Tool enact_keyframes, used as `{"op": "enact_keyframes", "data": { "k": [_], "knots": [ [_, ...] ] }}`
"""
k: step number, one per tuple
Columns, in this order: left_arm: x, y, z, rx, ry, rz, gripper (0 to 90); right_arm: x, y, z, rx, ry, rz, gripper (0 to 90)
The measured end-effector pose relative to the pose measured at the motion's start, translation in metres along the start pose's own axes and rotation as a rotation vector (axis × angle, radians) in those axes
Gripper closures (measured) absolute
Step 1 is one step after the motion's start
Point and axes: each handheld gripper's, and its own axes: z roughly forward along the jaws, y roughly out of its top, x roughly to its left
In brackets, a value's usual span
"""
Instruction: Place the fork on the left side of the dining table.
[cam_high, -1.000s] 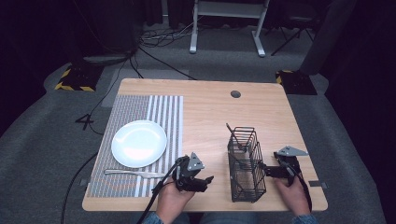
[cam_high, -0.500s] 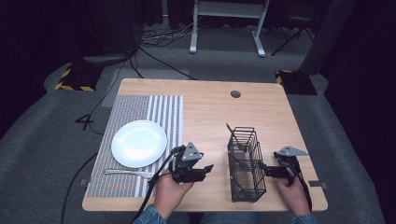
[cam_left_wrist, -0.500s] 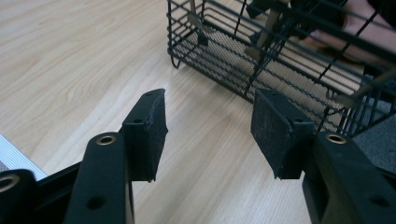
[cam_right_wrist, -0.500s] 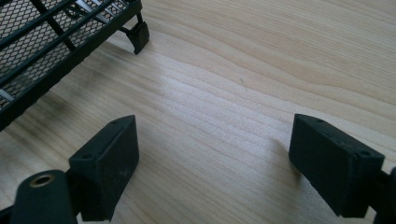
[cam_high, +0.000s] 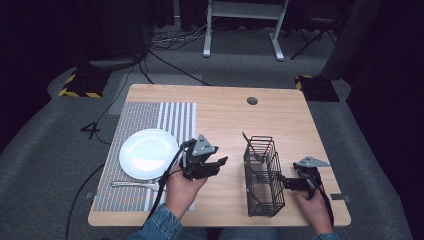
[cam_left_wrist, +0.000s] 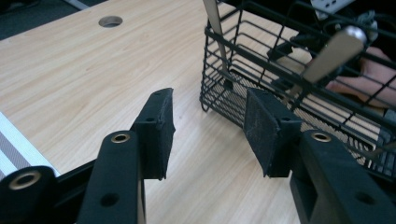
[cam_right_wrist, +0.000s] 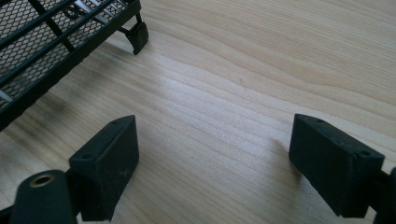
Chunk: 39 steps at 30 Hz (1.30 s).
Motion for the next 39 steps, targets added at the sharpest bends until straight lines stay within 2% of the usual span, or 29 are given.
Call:
{"op": "enact_keyframes", "data": {
  "k": [4,5,8,11,17,28,33,39],
  "knots": [
    [0.002,0.008,0.003,0.000,-0.010,-0.010,56.7,0.000,0.000,0.000,0.000,-0.001,0.002,16.0],
    [0.001,0.013,0.005,-0.004,-0.003,0.000,56.5,0.000,0.000,0.000,0.001,-0.001,0.002,16.0],
    [0.002,0.018,0.009,-0.013,-0.003,-0.001,52.6,0.000,0.000,0.000,0.000,-0.001,0.002,16.0],
    [0.003,0.027,0.018,-0.025,-0.023,-0.021,49.0,0.000,0.000,0.000,0.001,-0.001,0.003,16.1],
    [0.004,0.036,0.029,-0.036,-0.035,-0.039,50.1,0.000,0.000,0.000,0.000,-0.001,0.003,16.1],
    [0.003,0.045,0.044,-0.042,-0.032,-0.048,53.0,0.000,0.000,0.000,0.000,-0.001,0.003,16.0],
    [0.003,0.047,0.055,-0.058,-0.037,-0.076,53.1,0.000,0.000,0.000,0.000,-0.001,0.003,16.0],
    [0.003,0.047,0.064,-0.063,-0.022,-0.086,59.4,0.000,0.000,0.000,0.000,-0.001,0.002,16.0]
  ]
}}
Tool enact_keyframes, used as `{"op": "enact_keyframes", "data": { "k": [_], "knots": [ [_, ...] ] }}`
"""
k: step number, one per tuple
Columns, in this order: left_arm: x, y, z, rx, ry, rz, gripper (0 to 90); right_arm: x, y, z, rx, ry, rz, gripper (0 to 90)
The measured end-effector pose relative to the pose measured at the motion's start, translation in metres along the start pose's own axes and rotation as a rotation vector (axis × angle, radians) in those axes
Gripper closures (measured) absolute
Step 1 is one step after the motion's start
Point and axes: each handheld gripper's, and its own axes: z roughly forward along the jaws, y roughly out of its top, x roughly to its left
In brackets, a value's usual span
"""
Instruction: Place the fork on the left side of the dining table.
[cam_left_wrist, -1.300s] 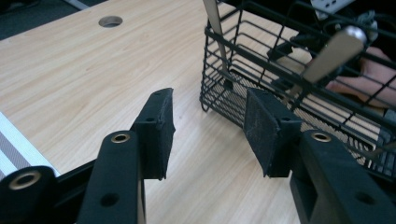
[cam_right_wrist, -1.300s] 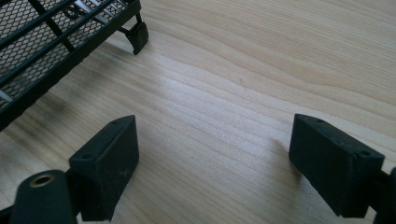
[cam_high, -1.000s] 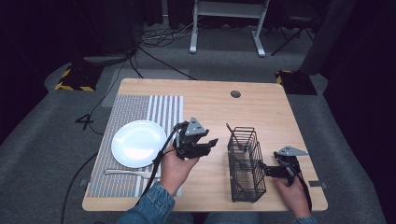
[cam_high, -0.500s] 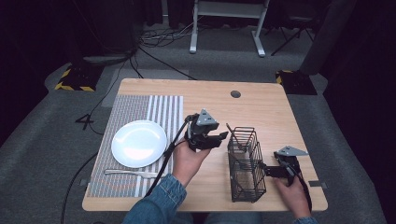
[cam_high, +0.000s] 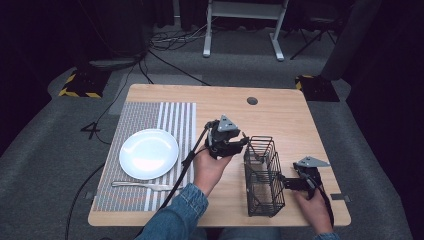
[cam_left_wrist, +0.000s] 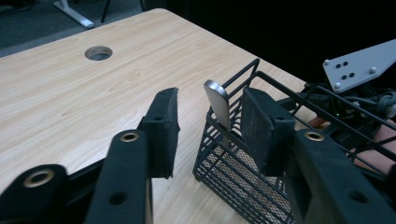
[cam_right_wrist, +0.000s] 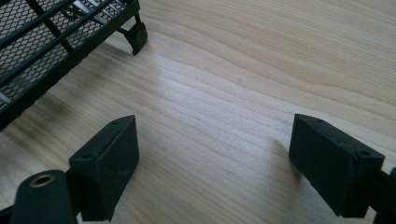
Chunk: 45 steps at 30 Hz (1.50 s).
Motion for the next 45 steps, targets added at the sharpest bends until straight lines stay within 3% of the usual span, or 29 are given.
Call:
{"op": "enact_keyframes", "data": {
  "k": [5,10,15,19,23,27,45],
  "knots": [
    [0.002,0.001,0.005,0.009,-0.022,-0.019,67.4,0.000,0.000,0.000,0.000,0.000,0.000,16.0],
    [-0.003,0.002,0.008,0.032,-0.021,0.011,75.6,0.000,0.000,0.000,0.000,0.000,0.000,16.1],
    [-0.002,0.003,0.008,0.032,-0.049,-0.009,77.6,0.000,0.000,0.000,0.000,0.000,0.000,16.1],
    [-0.006,0.005,0.004,0.028,-0.063,0.010,83.7,0.000,0.000,0.000,0.000,0.001,0.000,16.1],
    [-0.011,0.009,0.001,0.024,-0.085,0.031,86.0,0.000,0.000,0.000,0.000,0.001,-0.001,16.1],
    [-0.017,0.013,-0.003,0.015,-0.064,0.068,86.6,0.000,0.000,0.000,-0.001,0.001,-0.001,16.1],
    [-0.024,0.042,-0.040,-0.025,-0.098,0.105,86.7,0.000,0.000,0.000,-0.001,0.002,-0.001,16.1]
  ]
}}
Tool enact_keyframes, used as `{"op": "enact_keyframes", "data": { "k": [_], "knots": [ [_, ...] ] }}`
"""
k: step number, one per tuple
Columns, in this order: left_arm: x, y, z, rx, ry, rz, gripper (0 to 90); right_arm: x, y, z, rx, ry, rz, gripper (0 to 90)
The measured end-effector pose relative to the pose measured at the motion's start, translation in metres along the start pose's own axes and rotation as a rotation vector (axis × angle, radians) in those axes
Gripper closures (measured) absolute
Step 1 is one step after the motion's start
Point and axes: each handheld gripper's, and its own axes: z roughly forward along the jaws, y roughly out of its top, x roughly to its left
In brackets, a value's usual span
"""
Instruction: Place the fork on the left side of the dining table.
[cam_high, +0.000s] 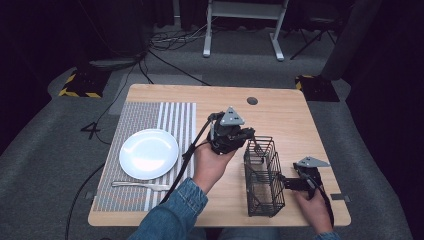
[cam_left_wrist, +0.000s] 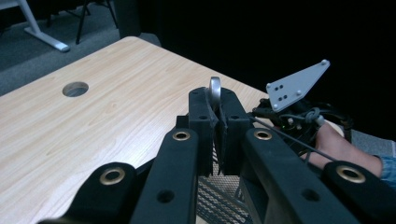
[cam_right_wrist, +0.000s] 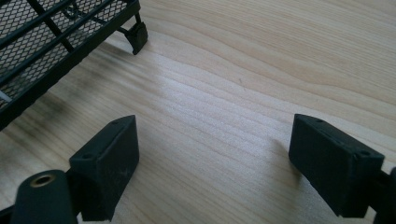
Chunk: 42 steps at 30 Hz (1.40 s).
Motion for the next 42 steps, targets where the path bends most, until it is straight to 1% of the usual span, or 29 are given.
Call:
{"op": "enact_keyframes", "data": {
  "k": [3,5,6,7,8,11,12,13,14,16,17,19,20,23,24,25,26,27,29,31,32,33,34,35,36,37,39,40,42],
  "knots": [
    [-0.001,0.004,-0.005,-0.004,-0.001,0.005,86.7,0.000,0.000,0.000,0.000,0.000,0.001,16.2],
    [-0.002,0.009,-0.013,-0.015,0.012,0.017,86.7,0.000,0.000,0.000,0.000,0.000,0.002,16.3],
    [-0.002,0.009,-0.013,-0.015,0.012,0.017,86.7,0.000,0.000,0.000,0.000,0.000,0.002,16.3],
    [-0.001,0.012,-0.021,-0.029,0.021,0.019,86.7,0.000,0.000,0.000,0.000,0.002,0.003,16.4],
    [-0.001,0.013,-0.024,-0.032,0.024,0.019,86.7,-0.001,0.000,0.001,0.000,0.004,0.003,16.6],
    [0.001,0.015,-0.033,-0.045,0.032,0.012,86.6,-0.001,0.000,0.001,0.000,0.005,0.003,16.7],
    [0.001,0.015,-0.033,-0.045,0.032,0.012,86.7,-0.001,0.000,0.001,0.000,0.005,0.003,16.7],
    [0.003,0.016,-0.040,-0.052,0.032,0.006,86.6,-0.001,0.000,0.001,0.000,0.006,0.003,16.7],
    [0.004,0.017,-0.043,-0.056,0.026,0.001,86.6,-0.001,0.001,0.001,0.000,0.006,0.003,16.7],
    [0.007,0.018,-0.050,-0.081,-0.001,-0.024,86.6,-0.001,0.001,0.001,0.000,0.006,0.003,16.7],
    [0.008,0.018,-0.053,-0.087,-0.006,-0.031,86.7,-0.001,0.001,0.001,0.000,0.006,0.004,16.7],
    [0.008,0.019,-0.058,-0.095,-0.006,-0.031,86.6,-0.001,0.001,0.001,0.000,0.006,0.004,16.7],
    [0.008,0.019,-0.058,-0.095,-0.006,-0.031,86.6,-0.001,0.001,0.001,0.000,0.006,0.004,16.7],
    [0.009,0.021,-0.068,-0.096,0.013,-0.020,86.6,-0.001,0.001,0.001,0.000,0.006,0.005,16.7],
    [0.009,0.021,-0.068,-0.096,0.013,-0.020,86.6,-0.001,0.001,0.001,0.000,0.006,0.005,16.7],
    [0.011,0.022,-0.073,-0.100,0.015,-0.020,86.7,-0.001,0.001,0.001,0.000,0.006,0.003,16.7],
    [0.011,0.022,-0.073,-0.100,0.015,-0.020,86.6,-0.001,0.001,0.001,0.000,0.006,0.003,16.7],
    [0.015,0.023,-0.079,-0.104,0.017,-0.022,86.7,-0.001,0.001,0.001,0.000,0.006,0.004,16.7],
    [0.016,0.023,-0.080,-0.103,0.020,-0.022,86.7,-0.001,0.001,0.001,0.000,0.006,0.004,16.7],
    [0.021,0.023,-0.089,-0.095,0.042,-0.016,86.6,-0.001,0.001,0.001,0.000,0.006,0.005,16.7],
    [0.021,0.023,-0.089,-0.095,0.042,-0.016,86.6,-0.001,0.001,0.001,0.000,0.006,0.005,16.7],
    [0.026,0.021,-0.096,-0.093,0.058,-0.021,86.6,-0.001,0.001,0.001,0.000,0.006,0.004,16.7],
    [0.026,0.021,-0.096,-0.093,0.058,-0.021,86.6,-0.001,0.001,0.001,0.000,0.006,0.005,16.7],
    [0.033,0.018,-0.103,-0.102,0.068,-0.037,86.6,-0.001,0.001,0.001,0.000,0.006,0.005,16.7],
    [0.035,0.017,-0.106,-0.106,0.072,-0.047,86.7,-0.001,0.001,0.001,0.000,0.006,0.005,16.7],
    [0.035,0.017,-0.106,-0.106,0.072,-0.047,86.6,-0.001,0.001,0.001,0.000,0.006,0.005,16.7],
    [0.039,0.015,-0.112,-0.110,0.084,-0.055,86.6,-0.001,0.001,0.001,0.000,0.006,0.004,16.7],
    [0.042,0.013,-0.116,-0.110,0.104,-0.053,86.7,-0.001,0.001,0.001,0.000,0.006,0.004,16.7],
    [0.046,0.013,-0.120,-0.113,0.117,-0.053,86.6,-0.001,0.001,0.001,0.000,0.006,0.005,16.7]
  ]
}}
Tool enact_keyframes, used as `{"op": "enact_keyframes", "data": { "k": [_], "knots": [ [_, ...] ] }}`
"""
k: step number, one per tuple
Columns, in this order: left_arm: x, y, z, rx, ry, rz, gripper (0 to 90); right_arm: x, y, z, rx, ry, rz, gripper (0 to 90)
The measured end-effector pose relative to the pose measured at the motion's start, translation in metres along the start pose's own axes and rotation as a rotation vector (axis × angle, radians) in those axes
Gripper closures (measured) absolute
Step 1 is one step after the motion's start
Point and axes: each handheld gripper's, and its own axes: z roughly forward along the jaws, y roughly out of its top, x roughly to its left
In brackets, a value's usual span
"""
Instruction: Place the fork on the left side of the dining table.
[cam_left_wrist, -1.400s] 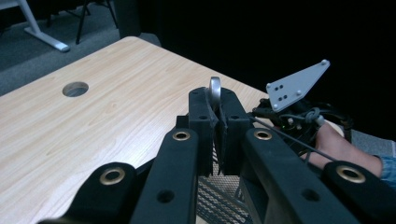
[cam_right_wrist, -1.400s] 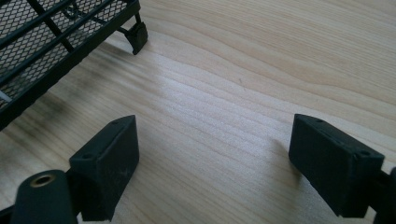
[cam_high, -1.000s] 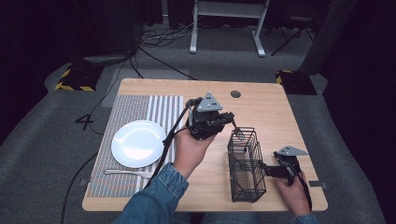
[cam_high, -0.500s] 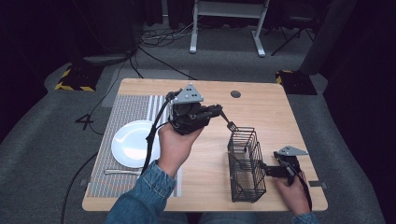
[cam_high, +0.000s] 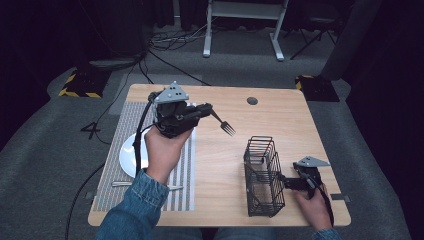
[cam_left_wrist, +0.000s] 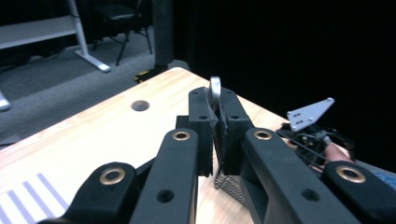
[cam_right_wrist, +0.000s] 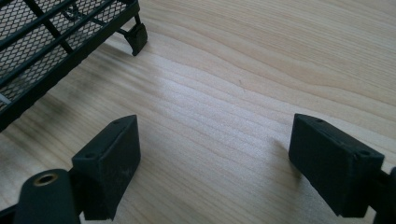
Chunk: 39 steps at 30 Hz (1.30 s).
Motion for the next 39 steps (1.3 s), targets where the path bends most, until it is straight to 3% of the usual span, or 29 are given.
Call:
{"op": "enact_keyframes", "data": {
  "k": [6,15,18,24,26,27,39],
  "knots": [
    [0.012,-0.001,-0.004,-0.002,0.041,-0.009,86.6,0.000,0.000,0.000,0.000,-0.001,0.000,16.6],
    [0.051,-0.012,-0.010,-0.006,0.087,-0.066,86.6,0.000,0.000,0.000,0.000,-0.001,0.000,16.6],
    [0.057,-0.014,-0.011,-0.008,0.095,-0.073,86.6,0.000,0.000,0.000,0.000,-0.001,0.000,16.6],
    [0.082,-0.025,-0.007,-0.031,0.123,-0.147,86.6,0.000,0.001,0.001,-0.001,-0.007,0.001,16.6],
    [0.085,-0.027,-0.006,-0.026,0.137,-0.149,86.6,0.000,0.001,0.001,-0.001,-0.007,0.001,16.5],
    [0.092,-0.031,-0.006,-0.017,0.174,-0.153,86.6,0.000,0.001,0.001,-0.001,-0.007,0.001,16.6],
    [0.130,-0.050,-0.001,0.046,0.269,-0.216,86.6,0.000,0.001,0.001,-0.001,-0.007,0.001,16.5]
  ]
}}
